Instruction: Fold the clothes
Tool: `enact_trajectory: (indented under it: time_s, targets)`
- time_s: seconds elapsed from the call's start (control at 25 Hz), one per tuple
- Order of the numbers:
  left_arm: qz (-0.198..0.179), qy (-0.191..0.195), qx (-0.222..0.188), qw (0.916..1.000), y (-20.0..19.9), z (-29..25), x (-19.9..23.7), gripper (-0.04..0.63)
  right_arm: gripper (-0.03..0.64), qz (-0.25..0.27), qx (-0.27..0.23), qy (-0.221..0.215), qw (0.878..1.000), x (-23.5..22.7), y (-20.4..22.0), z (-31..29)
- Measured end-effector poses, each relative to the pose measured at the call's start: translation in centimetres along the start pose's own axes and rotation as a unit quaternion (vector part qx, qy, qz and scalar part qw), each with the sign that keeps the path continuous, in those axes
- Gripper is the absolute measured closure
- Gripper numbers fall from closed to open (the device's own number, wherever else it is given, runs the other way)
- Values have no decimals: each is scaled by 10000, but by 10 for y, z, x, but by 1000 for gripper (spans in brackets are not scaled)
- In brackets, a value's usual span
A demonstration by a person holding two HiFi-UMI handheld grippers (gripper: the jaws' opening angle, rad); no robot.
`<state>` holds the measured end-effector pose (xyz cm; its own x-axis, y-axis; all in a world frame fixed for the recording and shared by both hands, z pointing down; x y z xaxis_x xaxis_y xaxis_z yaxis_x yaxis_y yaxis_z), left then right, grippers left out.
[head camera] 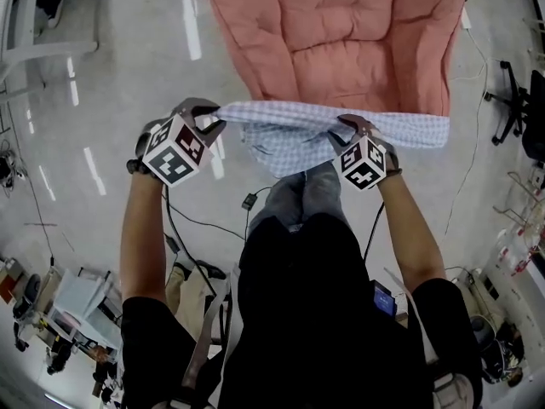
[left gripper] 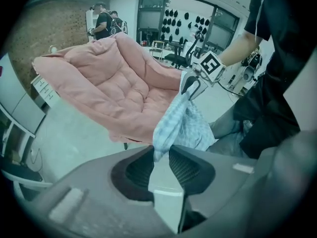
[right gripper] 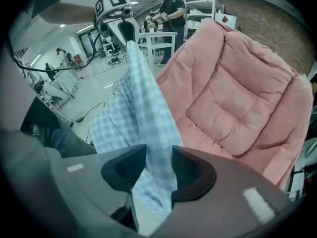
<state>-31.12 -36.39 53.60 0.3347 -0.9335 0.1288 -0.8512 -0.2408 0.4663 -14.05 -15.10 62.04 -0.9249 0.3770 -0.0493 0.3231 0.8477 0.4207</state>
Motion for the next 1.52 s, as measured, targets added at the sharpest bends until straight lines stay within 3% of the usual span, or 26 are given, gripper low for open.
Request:
enact_trajectory:
  time_s: [0.08,0.16,0.24,0.52,0.76,0.96,1.32,1.52]
  targets:
    - [-41,-32,-35,10000,2,5,-5,491,473,140,43,120,9998,-4,-3,0]
    - [-37,-59,-86,9999,3,5,-6,491,553,265,47,246,9993,-11,-5,3]
    - [-2,-93,-127,9999,7,5,-6,491,588,313,8,351,9989,-15,-9,12]
    - [11,-395,-263,9989,7,9,-10,491,600,203,-373,879,9952,-27,-24,63]
    - [-43,-744,-320,9967,11,15,-34,491,600,652,-435,997,9919,-4,-14,77]
    - [224,-1141,-325,9927,38,16,-75,491,600,1053,-617,1202,9852,35,1,81]
    - [936,-1396,-10,9858,85,-23,-160,489,600,1728,-547,987,9785,89,54,67]
    - [1331,-1609,212,9777,116,-51,-187,483,598,1910,-394,825,9773,114,76,49]
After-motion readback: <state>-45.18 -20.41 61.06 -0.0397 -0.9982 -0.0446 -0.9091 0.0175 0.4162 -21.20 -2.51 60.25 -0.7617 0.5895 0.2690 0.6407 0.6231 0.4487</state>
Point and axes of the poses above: the fingertips, and each gripper's own axes: z backward along the fingers, x to its left, y out of its underside, the point moved 4 cm from there along z, backward along the fingers, and after that the axes turned 3 degrees about -x, right-handed, at the moved point
